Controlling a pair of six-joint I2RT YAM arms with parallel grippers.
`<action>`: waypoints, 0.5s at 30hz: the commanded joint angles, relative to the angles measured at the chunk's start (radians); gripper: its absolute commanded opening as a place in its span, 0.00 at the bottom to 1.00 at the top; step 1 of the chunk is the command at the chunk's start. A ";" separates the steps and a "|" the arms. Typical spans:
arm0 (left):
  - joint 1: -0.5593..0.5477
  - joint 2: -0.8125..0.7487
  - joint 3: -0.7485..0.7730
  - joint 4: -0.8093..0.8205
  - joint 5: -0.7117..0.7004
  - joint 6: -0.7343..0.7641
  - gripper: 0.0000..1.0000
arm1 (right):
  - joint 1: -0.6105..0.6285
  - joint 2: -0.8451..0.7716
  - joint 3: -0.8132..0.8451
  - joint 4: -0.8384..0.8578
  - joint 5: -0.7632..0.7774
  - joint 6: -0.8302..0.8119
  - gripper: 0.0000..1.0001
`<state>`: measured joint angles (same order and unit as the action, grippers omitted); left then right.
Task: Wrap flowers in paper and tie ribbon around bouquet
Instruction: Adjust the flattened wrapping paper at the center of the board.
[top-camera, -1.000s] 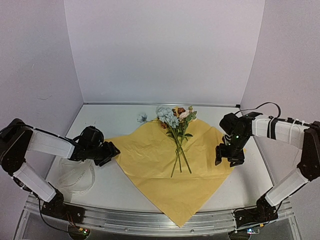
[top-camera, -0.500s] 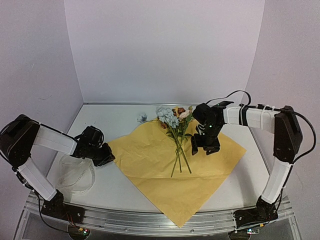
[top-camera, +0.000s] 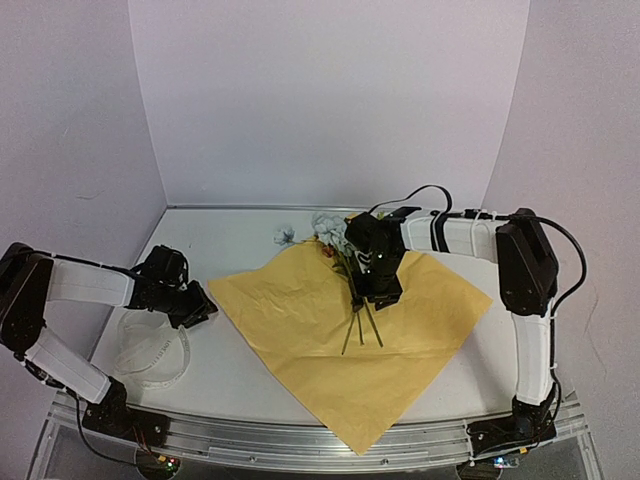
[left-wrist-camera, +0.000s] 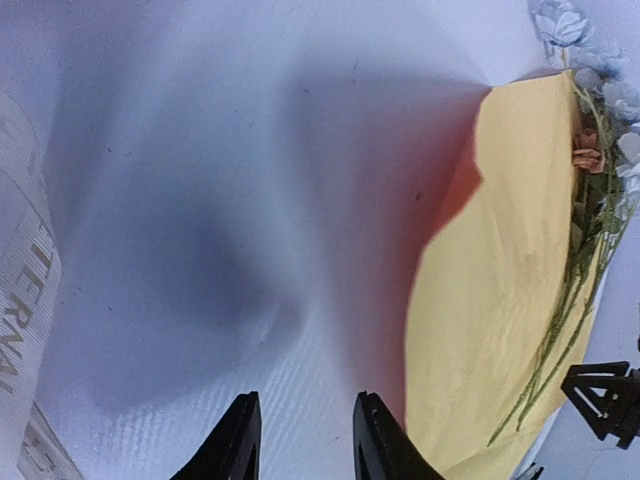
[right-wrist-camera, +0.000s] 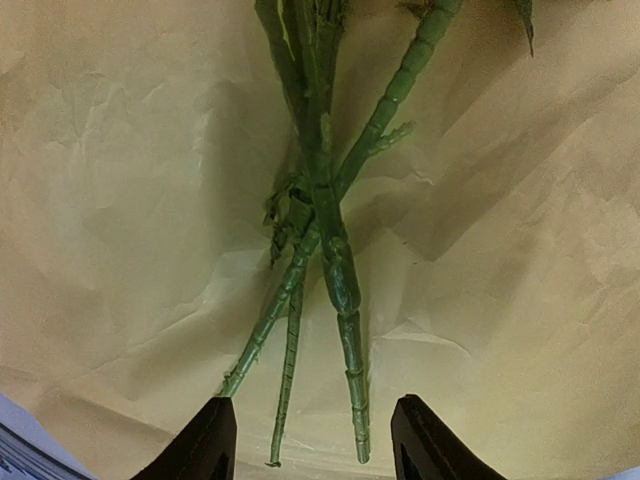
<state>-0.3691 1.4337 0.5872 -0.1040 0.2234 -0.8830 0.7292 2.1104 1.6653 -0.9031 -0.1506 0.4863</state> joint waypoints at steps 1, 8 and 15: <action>0.002 -0.067 -0.048 0.146 0.086 -0.030 0.35 | -0.002 -0.009 0.039 -0.013 0.009 -0.022 0.55; 0.001 -0.096 -0.148 0.338 0.135 -0.133 0.42 | -0.002 -0.043 0.009 -0.011 0.006 -0.027 0.55; -0.004 0.055 -0.141 0.525 0.207 -0.149 0.50 | -0.002 -0.048 0.011 -0.011 0.017 -0.060 0.60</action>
<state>-0.3698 1.4136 0.4381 0.2369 0.3705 -1.0030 0.7288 2.1113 1.6669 -0.9055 -0.1502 0.4577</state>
